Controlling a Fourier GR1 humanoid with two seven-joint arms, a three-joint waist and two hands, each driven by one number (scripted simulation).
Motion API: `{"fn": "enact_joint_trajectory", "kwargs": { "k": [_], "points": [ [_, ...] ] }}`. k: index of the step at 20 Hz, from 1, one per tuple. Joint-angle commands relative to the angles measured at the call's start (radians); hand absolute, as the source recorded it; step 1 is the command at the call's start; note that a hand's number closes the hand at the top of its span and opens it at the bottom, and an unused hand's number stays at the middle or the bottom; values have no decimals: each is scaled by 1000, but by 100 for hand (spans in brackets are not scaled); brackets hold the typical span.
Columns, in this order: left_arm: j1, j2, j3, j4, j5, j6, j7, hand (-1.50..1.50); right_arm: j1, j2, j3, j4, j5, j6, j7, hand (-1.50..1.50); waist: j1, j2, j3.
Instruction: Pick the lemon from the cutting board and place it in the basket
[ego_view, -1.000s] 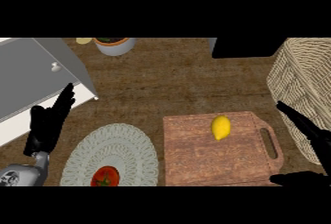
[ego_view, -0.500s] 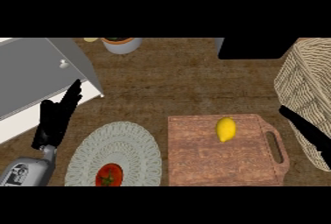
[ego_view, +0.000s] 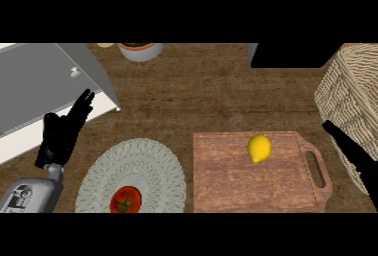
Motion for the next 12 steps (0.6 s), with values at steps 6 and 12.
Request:
{"fn": "enact_joint_trajectory", "kwargs": {
  "k": [6,12],
  "points": [
    [-13,-66,26,76,-50,-27,-35,0,-75,144,58,195,126,-31,-78,-150,-1,9,-5],
    [-49,-49,82,34,-60,-74,44,0,-143,187,40,285,174,-16,-109,-150,0,8,-5]
  ]
}}
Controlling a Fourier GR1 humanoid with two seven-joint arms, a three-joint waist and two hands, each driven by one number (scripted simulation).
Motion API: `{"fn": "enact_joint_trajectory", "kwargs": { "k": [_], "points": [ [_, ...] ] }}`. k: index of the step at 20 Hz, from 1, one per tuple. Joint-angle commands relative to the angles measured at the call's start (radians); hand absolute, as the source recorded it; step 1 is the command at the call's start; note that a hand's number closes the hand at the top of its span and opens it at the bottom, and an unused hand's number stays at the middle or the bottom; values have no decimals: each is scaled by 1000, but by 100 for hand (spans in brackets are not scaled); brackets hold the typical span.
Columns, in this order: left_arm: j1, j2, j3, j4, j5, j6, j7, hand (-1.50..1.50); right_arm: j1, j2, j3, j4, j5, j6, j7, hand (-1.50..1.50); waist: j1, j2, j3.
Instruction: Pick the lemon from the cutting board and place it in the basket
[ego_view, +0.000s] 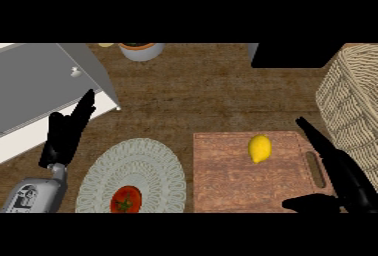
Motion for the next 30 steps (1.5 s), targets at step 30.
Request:
{"fn": "enact_joint_trajectory", "kwargs": {
  "k": [30],
  "points": [
    [29,-81,118,-51,-93,-107,43,0,-234,222,-27,522,190,-93,-181,-150,-1,6,-4]
  ]
}}
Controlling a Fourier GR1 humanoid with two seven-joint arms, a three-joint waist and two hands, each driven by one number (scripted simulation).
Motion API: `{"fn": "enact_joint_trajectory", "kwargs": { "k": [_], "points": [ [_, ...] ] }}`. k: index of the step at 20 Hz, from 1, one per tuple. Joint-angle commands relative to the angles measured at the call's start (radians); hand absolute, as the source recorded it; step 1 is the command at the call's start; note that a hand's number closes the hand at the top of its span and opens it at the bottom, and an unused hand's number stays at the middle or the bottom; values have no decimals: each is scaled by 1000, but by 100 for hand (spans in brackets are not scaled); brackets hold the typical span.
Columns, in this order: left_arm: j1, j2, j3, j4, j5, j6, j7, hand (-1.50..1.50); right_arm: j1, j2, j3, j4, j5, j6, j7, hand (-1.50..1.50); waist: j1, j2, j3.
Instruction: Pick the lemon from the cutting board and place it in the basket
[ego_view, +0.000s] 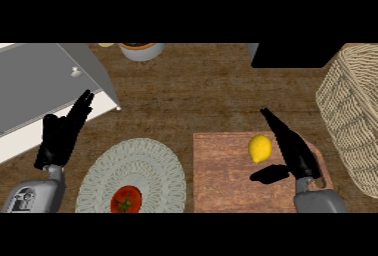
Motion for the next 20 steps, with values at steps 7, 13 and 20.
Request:
{"fn": "enact_joint_trajectory", "kwargs": {
  "k": [7,13,20],
  "points": [
    [-63,-41,13,53,-45,8,28,0,8,16,-28,85,18,-43,-71,-150,-6,6,-4],
    [-104,-51,23,96,-53,13,34,0,-53,33,36,132,140,-102,-53,150,-9,6,-4],
    [-26,-69,-14,25,-85,17,19,0,-94,-23,99,196,305,-62,31,150,-4,7,-5]
  ]
}}
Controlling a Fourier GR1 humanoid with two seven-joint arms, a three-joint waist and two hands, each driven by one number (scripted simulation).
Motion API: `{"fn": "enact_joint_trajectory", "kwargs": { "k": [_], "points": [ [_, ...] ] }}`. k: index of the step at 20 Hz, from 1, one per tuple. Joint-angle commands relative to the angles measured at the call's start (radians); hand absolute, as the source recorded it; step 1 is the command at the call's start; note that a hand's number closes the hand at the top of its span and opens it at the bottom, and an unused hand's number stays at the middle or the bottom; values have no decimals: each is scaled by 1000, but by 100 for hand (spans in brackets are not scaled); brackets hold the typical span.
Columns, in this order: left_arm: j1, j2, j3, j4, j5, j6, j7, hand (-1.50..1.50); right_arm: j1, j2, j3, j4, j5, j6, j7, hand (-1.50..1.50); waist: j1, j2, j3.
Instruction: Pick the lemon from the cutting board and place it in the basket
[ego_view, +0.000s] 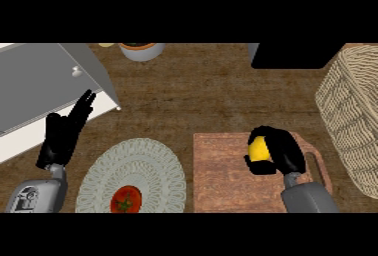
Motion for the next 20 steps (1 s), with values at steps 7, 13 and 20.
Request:
{"fn": "enact_joint_trajectory", "kwargs": {
  "k": [7,13,20],
  "points": [
    [13,-3,4,54,-4,-15,-48,0,-154,30,155,52,260,248,327,150,-3,8,-2],
    [-56,-26,18,112,-14,9,-45,0,-176,40,168,9,336,176,302,150,-7,8,-1],
    [-59,4,32,12,8,-11,64,0,-120,133,98,-366,72,228,371,150,-30,0,-1]
  ]
}}
